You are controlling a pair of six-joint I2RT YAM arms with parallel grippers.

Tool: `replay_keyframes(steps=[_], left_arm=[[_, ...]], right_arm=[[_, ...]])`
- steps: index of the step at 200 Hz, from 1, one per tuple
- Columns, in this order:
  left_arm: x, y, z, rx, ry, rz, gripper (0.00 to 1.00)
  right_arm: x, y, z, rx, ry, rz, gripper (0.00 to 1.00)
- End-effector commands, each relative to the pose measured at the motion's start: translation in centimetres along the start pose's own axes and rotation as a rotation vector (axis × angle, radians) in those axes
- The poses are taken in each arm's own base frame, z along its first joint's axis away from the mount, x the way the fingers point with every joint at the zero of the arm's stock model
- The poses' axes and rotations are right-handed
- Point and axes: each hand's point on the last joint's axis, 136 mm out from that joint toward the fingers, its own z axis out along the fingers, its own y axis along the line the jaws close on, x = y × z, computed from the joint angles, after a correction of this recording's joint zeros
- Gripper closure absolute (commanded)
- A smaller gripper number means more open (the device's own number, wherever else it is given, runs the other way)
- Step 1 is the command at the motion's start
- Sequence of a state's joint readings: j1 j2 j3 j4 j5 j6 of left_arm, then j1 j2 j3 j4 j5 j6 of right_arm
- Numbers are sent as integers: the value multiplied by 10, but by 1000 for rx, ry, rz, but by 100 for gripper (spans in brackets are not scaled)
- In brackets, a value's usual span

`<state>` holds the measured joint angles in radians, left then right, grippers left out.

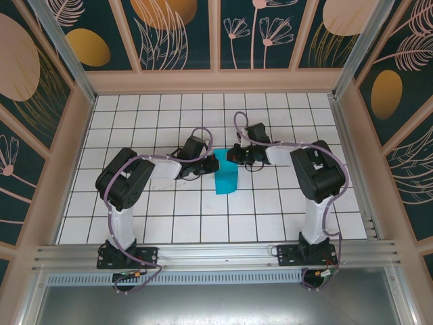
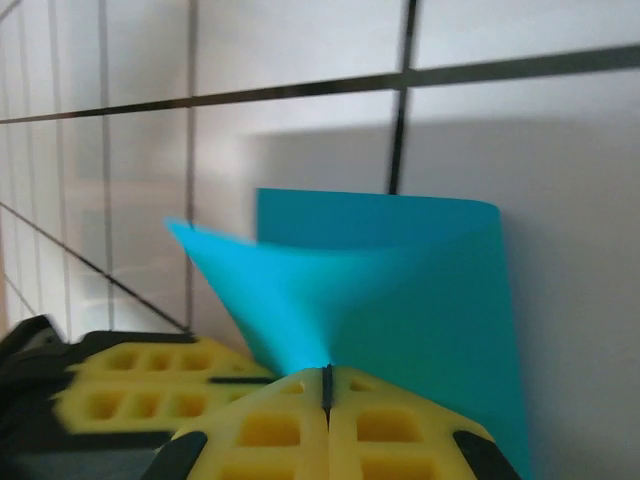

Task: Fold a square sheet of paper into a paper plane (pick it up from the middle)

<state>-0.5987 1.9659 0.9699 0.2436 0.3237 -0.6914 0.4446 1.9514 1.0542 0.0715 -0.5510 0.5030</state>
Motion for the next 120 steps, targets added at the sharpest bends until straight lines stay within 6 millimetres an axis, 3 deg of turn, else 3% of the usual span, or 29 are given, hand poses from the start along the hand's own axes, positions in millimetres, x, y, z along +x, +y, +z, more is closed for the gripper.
replay_keyframes(steps=[1, 39, 58, 91, 120], left_arm=[[100, 128, -11, -461, 278, -99, 100], [105, 132, -13, -472, 286, -94, 100], [107, 134, -14, -475, 290, -94, 100], [105, 130, -14, -458, 283, -97, 100], [103, 129, -13, -459, 279, -96, 100]], right_arm=[[-6, -9, 3, 1, 4, 2, 100], [-19, -52, -19, 29, -62, 101, 100], [-32, -59, -35, 56, -111, 104, 100], [-46, -30, -51, 55, -163, 21, 100], [-31, 2, -30, 15, -104, -35, 100]])
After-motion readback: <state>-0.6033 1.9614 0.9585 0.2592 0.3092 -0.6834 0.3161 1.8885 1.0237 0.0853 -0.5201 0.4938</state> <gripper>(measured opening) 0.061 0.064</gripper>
